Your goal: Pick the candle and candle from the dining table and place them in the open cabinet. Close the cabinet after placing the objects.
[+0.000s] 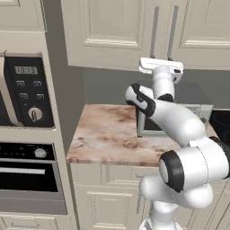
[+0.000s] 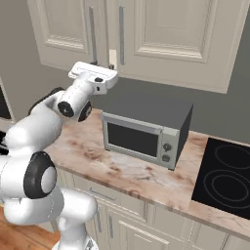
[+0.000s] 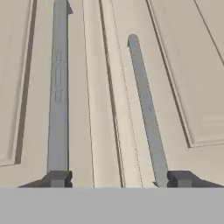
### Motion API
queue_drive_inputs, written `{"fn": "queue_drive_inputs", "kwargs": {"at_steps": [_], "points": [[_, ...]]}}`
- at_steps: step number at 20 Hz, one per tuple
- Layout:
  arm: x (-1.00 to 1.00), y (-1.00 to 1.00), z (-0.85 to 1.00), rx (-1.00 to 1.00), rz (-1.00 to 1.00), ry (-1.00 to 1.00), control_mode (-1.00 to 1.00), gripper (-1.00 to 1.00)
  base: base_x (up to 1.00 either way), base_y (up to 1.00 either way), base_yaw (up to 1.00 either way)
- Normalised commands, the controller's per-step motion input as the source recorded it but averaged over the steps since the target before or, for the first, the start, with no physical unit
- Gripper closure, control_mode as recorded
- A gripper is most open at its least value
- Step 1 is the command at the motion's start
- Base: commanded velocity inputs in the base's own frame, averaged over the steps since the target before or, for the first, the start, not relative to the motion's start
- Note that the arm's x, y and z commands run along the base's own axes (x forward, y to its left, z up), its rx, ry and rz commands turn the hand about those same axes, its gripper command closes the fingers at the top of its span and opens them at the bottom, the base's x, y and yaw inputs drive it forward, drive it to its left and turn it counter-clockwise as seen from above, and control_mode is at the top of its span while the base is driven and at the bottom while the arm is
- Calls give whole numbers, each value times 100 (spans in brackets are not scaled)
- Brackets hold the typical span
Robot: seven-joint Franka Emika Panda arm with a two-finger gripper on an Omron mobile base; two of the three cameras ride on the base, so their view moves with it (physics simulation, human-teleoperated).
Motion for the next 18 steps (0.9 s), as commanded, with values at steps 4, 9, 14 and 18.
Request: {"fn": "queue_drive_inputs", "kwargs": {"at_steps": [4, 9, 14, 18], "points": [[100, 0, 0, 4, -47, 1, -100, -100, 0, 0, 0], [100, 0, -1, 5, -40, 5, -100, -100, 0, 0, 0], [100, -1, -30, 5, -6, 17, -100, -100, 0, 0, 0], [100, -36, -59, 1, 10, 10, -100, -100, 0, 0, 0]]}}
